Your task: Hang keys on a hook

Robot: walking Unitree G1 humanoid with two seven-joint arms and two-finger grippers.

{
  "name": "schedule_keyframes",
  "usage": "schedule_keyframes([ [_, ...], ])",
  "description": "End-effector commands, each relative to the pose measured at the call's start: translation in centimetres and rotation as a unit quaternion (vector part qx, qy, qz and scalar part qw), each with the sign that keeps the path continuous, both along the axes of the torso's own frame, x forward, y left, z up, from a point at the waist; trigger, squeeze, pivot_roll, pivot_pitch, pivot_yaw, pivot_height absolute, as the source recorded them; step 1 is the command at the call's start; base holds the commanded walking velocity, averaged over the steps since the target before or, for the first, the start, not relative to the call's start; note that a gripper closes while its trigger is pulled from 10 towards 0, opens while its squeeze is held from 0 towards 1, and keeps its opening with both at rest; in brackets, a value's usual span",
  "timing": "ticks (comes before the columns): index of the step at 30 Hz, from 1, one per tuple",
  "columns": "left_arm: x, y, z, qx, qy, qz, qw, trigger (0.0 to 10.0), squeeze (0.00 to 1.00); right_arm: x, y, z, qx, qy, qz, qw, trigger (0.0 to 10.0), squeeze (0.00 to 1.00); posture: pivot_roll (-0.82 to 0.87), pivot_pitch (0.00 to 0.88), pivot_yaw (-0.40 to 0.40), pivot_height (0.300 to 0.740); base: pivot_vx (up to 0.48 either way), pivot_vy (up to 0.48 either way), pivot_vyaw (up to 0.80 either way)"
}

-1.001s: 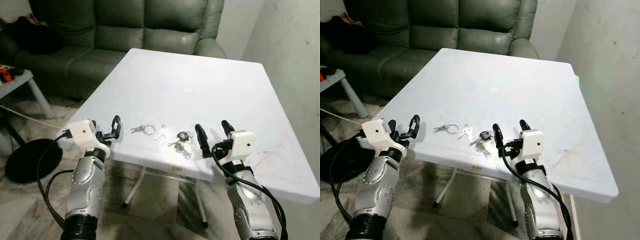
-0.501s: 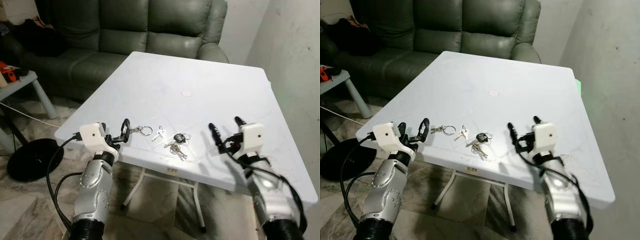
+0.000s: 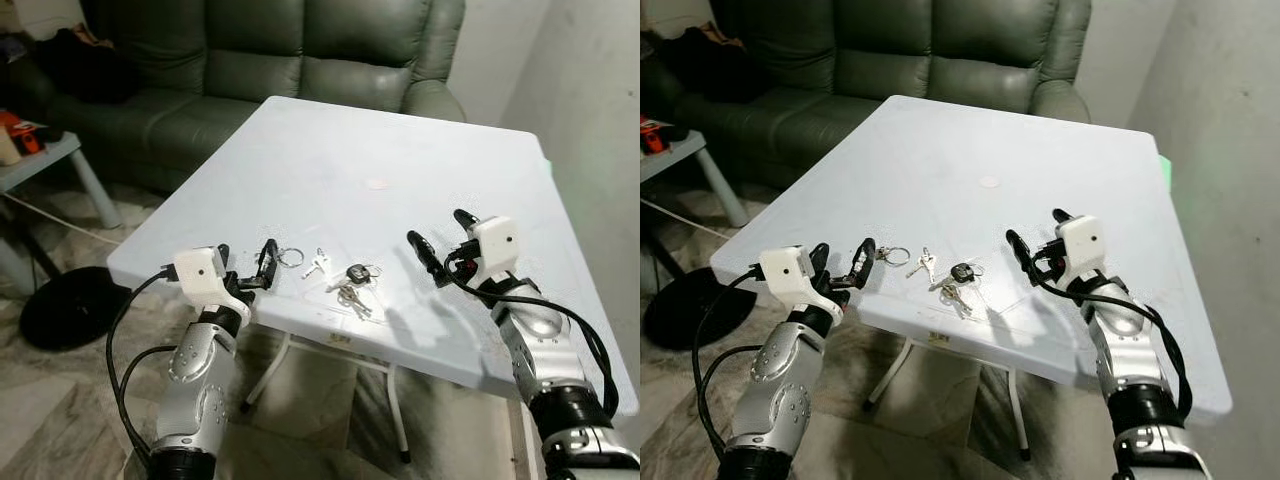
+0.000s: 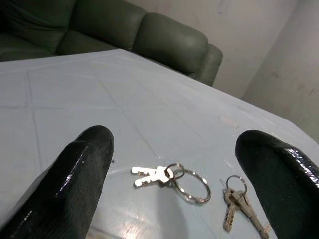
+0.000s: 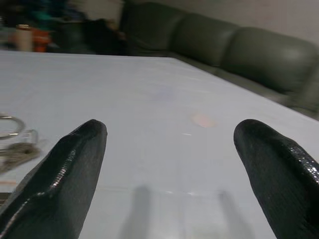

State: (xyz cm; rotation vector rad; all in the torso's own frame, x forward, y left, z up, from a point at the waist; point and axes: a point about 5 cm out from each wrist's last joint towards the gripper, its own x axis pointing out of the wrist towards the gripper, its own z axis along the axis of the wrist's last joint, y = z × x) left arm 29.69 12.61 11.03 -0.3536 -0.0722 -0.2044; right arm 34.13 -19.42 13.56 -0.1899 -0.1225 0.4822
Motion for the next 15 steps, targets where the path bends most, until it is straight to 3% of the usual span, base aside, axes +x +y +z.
schedule_keyframes([
  [1,-0.3,-0.4,0.2,0.003,-0.004,-0.015,1.000,10.0,0.00,0.2,0.3,0.3,0.000,0.007,0.032,0.999,10.0,0.00,0.02,0.000,-0.051,0.702,0.000,0.000,0.00],
  [10,-0.9,-0.8,0.2,0.004,-0.002,-0.029,1.000,10.0,0.00,0.3,1.2,-0.2,-0.026,0.032,0.098,0.994,10.0,0.00,0.03,0.000,-0.057,0.702,0.000,0.000,0.00],
  [15,-1.1,-0.9,0.2,0.002,0.000,-0.031,1.000,10.0,0.00,0.3,1.3,-0.4,-0.042,0.040,0.106,0.993,10.0,0.00,0.03,0.000,-0.060,0.702,0.000,0.000,0.00],
])
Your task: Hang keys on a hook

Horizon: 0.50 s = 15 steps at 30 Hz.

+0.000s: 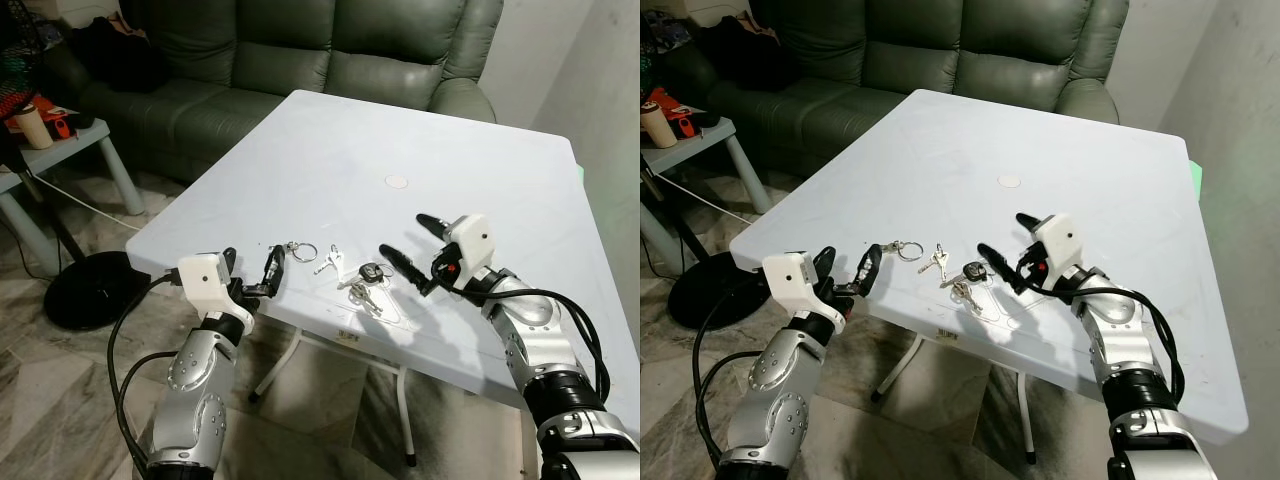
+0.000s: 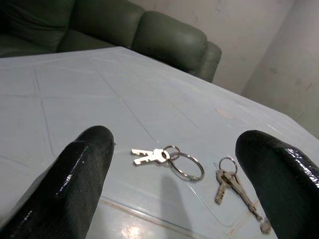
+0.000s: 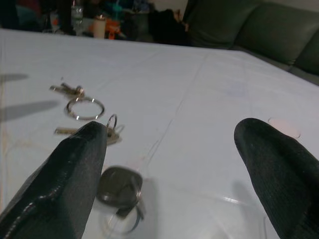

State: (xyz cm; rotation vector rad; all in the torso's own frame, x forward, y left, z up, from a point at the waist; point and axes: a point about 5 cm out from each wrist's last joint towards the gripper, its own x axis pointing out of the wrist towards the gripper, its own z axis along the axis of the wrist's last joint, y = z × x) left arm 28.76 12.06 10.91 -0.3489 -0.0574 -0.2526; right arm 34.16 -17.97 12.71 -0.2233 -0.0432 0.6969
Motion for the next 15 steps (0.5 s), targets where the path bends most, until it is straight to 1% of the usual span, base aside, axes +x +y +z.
schedule_keyframes([
  [1,-0.2,-0.4,0.3,-0.003,-0.002,-0.007,1.000,10.0,0.00,0.3,-0.1,0.3,-0.016,0.006,0.008,1.000,10.0,0.00,0.03,0.000,-0.061,0.702,0.000,0.000,0.00],
  [9,-0.4,-0.5,0.3,-0.006,0.001,-0.009,1.000,10.0,0.00,0.2,0.2,-0.4,-0.033,0.034,0.022,0.999,10.0,0.00,0.03,0.010,-0.064,0.702,0.000,0.000,0.00],
  [15,-0.4,-0.5,0.3,-0.008,0.002,-0.010,1.000,10.0,0.00,0.2,0.6,-0.8,-0.031,0.045,0.014,0.998,10.0,0.00,0.03,0.012,-0.065,0.702,0.000,0.000,0.00],
])
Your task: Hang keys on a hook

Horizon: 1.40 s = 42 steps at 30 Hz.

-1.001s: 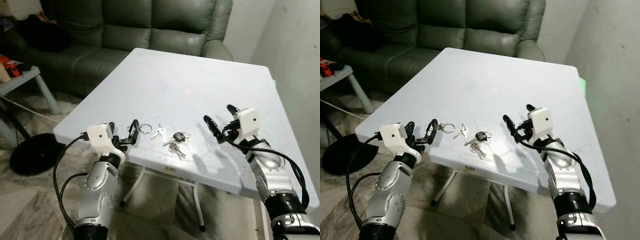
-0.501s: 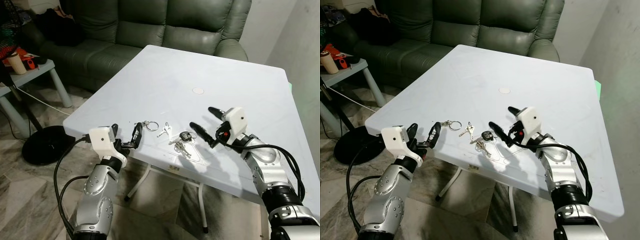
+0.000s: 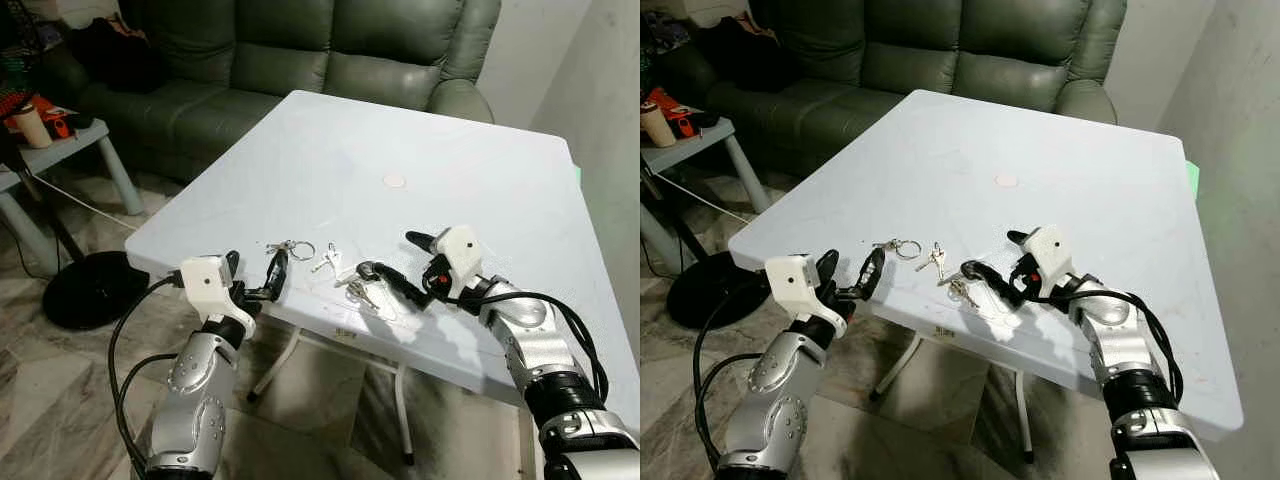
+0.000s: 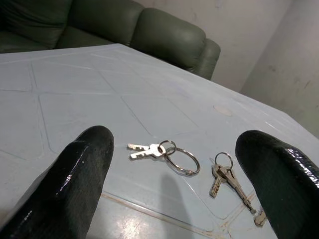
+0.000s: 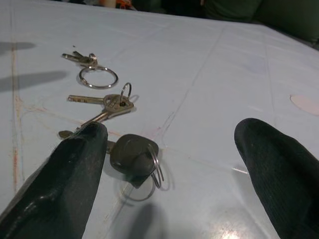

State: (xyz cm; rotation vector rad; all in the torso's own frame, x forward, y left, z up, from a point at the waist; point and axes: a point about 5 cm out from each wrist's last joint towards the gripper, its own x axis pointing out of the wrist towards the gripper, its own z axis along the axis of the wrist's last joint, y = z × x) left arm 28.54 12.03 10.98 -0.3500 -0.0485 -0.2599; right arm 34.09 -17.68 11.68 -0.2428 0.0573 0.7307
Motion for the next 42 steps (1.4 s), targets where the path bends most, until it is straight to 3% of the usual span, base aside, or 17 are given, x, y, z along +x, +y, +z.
schedule_keyframes([
  [1,-0.2,-0.5,0.2,-0.008,-0.001,-0.006,1.000,10.0,0.00,0.3,0.4,0.2,-0.004,0.001,0.003,1.000,10.0,0.00,0.03,0.013,-0.065,0.702,0.000,0.000,0.00],
  [13,-0.6,-0.6,0.2,-0.010,0.002,-0.008,1.000,10.0,0.00,0.3,2.2,-0.4,0.011,0.004,-0.003,1.000,10.0,0.00,0.04,0.031,-0.066,0.702,0.000,0.000,0.00],
  [25,-1.6,-0.8,-0.2,-0.016,0.014,-0.001,1.000,10.0,0.00,0.5,2.1,-0.1,0.013,-0.010,-0.015,1.000,9.9,0.00,0.05,0.059,-0.086,0.702,0.000,0.000,0.00],
  [27,-1.8,-0.9,-0.3,-0.016,0.016,0.000,1.000,10.0,0.00,0.6,2.1,-0.1,0.009,-0.010,-0.017,1.000,9.3,0.00,0.05,0.067,-0.092,0.702,0.000,0.000,0.00],
  [30,-2.0,-0.9,-0.3,-0.017,0.019,0.002,1.000,10.0,0.00,0.6,2.0,0.0,0.006,-0.010,-0.014,1.000,9.3,0.00,0.06,0.074,-0.099,0.702,0.000,0.000,0.00],
  [31,-2.1,-0.8,-0.4,-0.018,0.020,0.003,1.000,10.0,0.00,0.6,2.1,0.0,0.004,-0.009,-0.013,1.000,7.6,0.00,0.06,0.077,-0.100,0.702,0.000,0.000,0.00],
  [32,-2.2,-0.8,-0.4,-0.018,0.021,0.005,1.000,10.0,0.00,0.6,2.1,0.0,0.002,-0.009,-0.011,1.000,8.2,0.00,0.06,0.079,-0.102,0.702,0.000,0.000,0.00],
  [33,-2.3,-0.8,-0.4,-0.019,0.023,0.006,1.000,10.0,0.00,0.6,2.1,0.1,-0.001,-0.009,-0.009,1.000,8.2,0.00,0.06,0.080,-0.103,0.702,0.000,0.000,0.00],
  [34,-2.3,-0.8,-0.5,-0.019,0.023,0.006,1.000,10.0,0.00,0.6,2.1,0.1,-0.002,-0.008,-0.005,1.000,5.9,0.00,0.06,0.083,-0.106,0.702,0.000,0.000,0.00],
  [37,-2.6,-0.8,-0.5,-0.021,0.025,0.009,0.999,10.0,0.00,0.7,2.2,0.2,-0.007,-0.008,0.004,1.000,4.5,0.00,0.06,0.090,-0.111,0.702,0.000,0.000,0.00],
  [38,-2.7,-0.9,-0.6,-0.021,0.027,0.010,0.999,10.0,0.00,0.7,2.2,0.3,-0.012,-0.010,0.010,1.000,3.1,0.00,0.06,0.093,-0.116,0.702,0.000,0.000,0.00],
  [39,-2.7,-0.9,-0.6,-0.021,0.027,0.010,0.999,10.0,0.00,0.7,2.2,0.3,-0.012,-0.010,0.010,1.000,3.1,0.00,0.06,0.093,-0.116,0.702,0.000,0.000,0.00],
  [42,-2.9,-0.9,-0.6,-0.022,0.030,0.012,0.999,10.0,0.00,0.8,2.0,0.5,-0.019,-0.010,0.013,1.000,1.5,0.00,0.06,0.098,-0.122,0.702,0.000,0.000,0.00],
])
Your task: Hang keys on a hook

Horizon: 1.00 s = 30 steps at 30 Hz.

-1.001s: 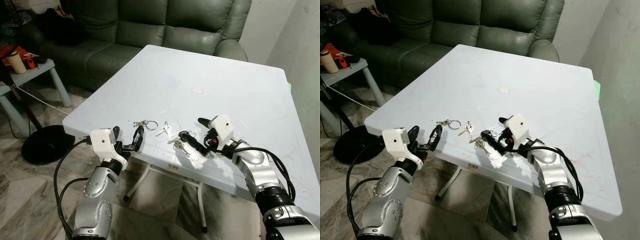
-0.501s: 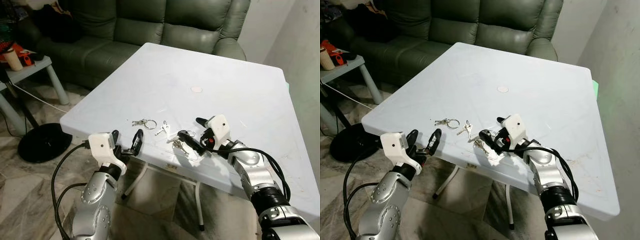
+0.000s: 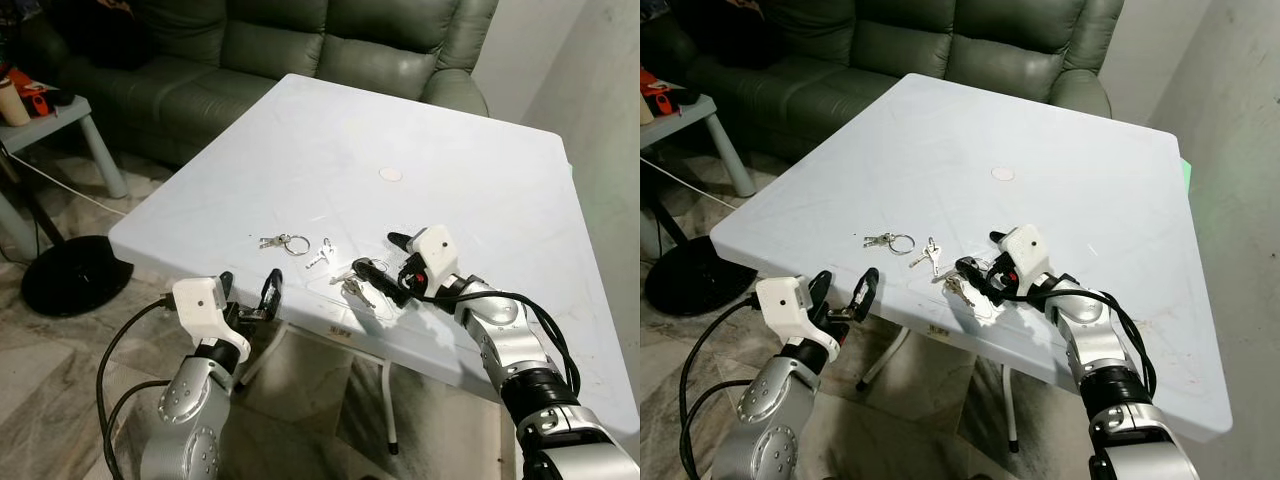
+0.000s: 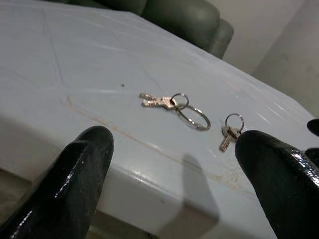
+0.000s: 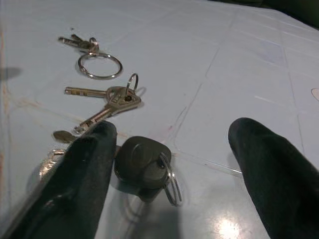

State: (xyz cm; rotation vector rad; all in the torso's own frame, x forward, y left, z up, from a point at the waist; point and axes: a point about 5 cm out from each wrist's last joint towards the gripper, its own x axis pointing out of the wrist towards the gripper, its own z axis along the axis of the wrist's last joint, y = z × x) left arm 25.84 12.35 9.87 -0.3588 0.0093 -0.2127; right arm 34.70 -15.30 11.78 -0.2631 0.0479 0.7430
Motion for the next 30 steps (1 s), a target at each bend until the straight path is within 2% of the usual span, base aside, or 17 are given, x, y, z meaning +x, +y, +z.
schedule_keyframes([
  [1,-0.23,-1.27,0.46,-0.022,-0.002,-0.004,1.000,10.0,0.00,0.22,-0.36,0.46,-0.012,-0.002,0.008,1.000,0.0,0.00,0.06,0.098,-0.123,0.702,0.000,0.000,0.00],
  [28,-0.59,-1.46,0.43,-0.026,0.006,0.003,1.000,10.0,0.00,-0.04,-0.95,0.41,-0.058,-0.007,0.038,0.998,0.0,0.00,0.06,0.118,-0.132,0.702,0.000,0.000,0.00],
  [29,-0.59,-1.47,0.45,-0.026,0.005,0.003,1.000,10.0,0.00,-0.12,-0.91,0.38,-0.061,-0.006,0.045,0.997,0.5,0.00,0.06,0.120,-0.131,0.702,0.000,0.000,0.00],
  [30,-0.60,-1.47,0.45,-0.026,0.005,0.003,1.000,10.0,0.00,-0.19,-0.89,0.34,-0.063,-0.006,0.049,0.997,0.5,0.00,0.06,0.118,-0.131,0.702,0.000,0.000,0.00],
])
